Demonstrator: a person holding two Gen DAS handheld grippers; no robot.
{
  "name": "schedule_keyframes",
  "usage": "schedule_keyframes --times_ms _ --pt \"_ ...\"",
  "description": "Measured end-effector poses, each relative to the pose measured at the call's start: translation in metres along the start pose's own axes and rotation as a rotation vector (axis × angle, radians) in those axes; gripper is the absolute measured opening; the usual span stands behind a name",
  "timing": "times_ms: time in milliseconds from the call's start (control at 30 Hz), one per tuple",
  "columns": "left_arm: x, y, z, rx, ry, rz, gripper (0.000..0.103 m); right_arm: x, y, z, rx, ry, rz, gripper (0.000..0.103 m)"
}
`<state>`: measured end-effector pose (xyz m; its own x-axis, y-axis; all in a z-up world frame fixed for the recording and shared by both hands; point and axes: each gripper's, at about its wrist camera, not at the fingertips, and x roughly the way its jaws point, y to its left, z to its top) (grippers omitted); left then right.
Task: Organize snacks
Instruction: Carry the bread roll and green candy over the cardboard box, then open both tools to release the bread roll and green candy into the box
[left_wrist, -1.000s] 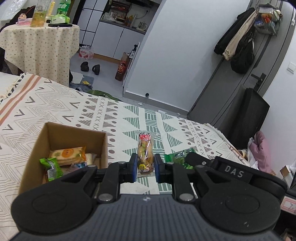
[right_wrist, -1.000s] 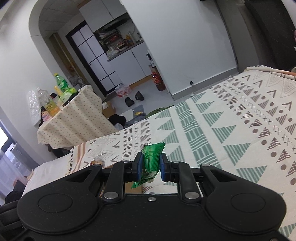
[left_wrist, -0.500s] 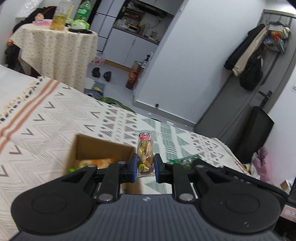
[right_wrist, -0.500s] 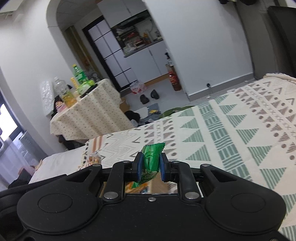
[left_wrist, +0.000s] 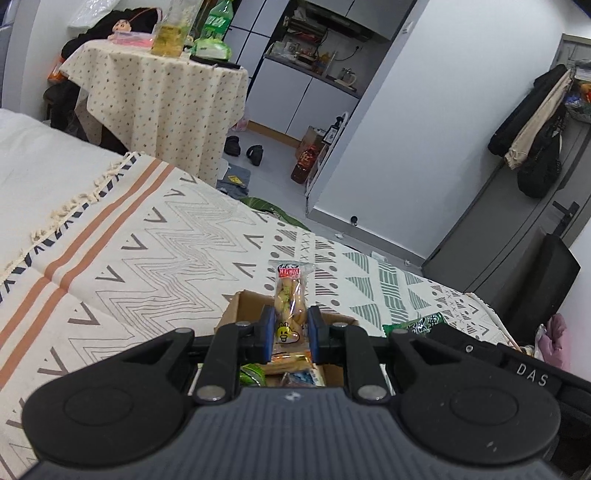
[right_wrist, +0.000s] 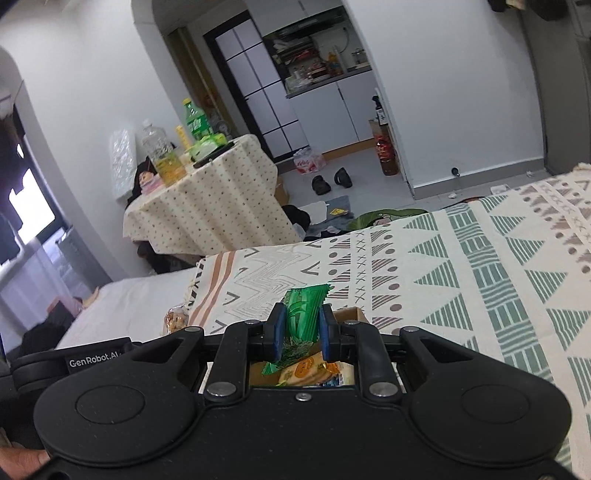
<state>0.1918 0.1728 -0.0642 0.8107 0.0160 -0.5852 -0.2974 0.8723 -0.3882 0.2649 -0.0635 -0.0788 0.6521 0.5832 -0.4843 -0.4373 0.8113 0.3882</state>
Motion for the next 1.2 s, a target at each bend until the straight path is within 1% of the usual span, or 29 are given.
schedule_keyframes --times_ms 267,467,500,533,600,633,700,767,867,933,1000,1100,1200 --pt "0.024 0.012 -0.007 -0.024 0.036 -0.005 0.017 0.031 0.007 0.001 -0.058 0.038 -0.017 0.019" --pt "0.037 0.015 -0.011 -0.033 0.061 -0.005 0.017 0.052 0.002 -0.002 -0.09 0.047 -0.055 0.022" --pt "0.039 0.015 -0.011 -0.033 0.064 -0.003 0.017 0.055 0.0 -0.001 -0.094 0.046 -0.056 0.026" --pt "0.04 0.014 -0.012 -0.033 0.067 -0.004 0.017 0.058 -0.001 0.001 -0.097 0.053 -0.062 0.026" --pt "0.042 0.013 -0.012 -0.03 0.072 -0.003 0.018 0.063 -0.005 0.003 -0.094 0.072 -0.077 0.035" --pt "0.043 0.013 -0.012 -0.029 0.075 -0.002 0.018 0.062 -0.006 0.003 -0.089 0.07 -0.077 0.037" --pt "0.045 0.011 -0.013 -0.029 0.081 -0.001 0.018 0.057 -0.008 0.003 -0.084 0.057 -0.078 0.049" --pt "0.046 0.009 -0.013 -0.026 0.086 0.002 0.018 0.053 -0.012 0.002 -0.071 0.053 -0.079 0.054" --pt "0.046 0.006 -0.014 -0.025 0.093 0.006 0.018 0.048 -0.017 0.0 -0.041 0.065 -0.068 0.054" --pt "0.043 0.004 -0.017 -0.023 0.096 0.01 0.018 0.043 -0.021 -0.001 -0.02 0.066 -0.065 0.057" --pt "0.041 0.002 -0.019 -0.019 0.105 0.011 0.018 0.037 -0.024 -0.004 -0.004 0.066 -0.063 0.062" --pt "0.037 -0.004 -0.023 -0.003 0.113 0.018 0.018 0.03 -0.028 -0.007 0.011 0.074 -0.059 0.063" --pt "0.031 -0.008 -0.025 -0.002 0.114 0.034 0.02 0.022 -0.032 -0.008 0.023 0.076 -0.062 0.064"
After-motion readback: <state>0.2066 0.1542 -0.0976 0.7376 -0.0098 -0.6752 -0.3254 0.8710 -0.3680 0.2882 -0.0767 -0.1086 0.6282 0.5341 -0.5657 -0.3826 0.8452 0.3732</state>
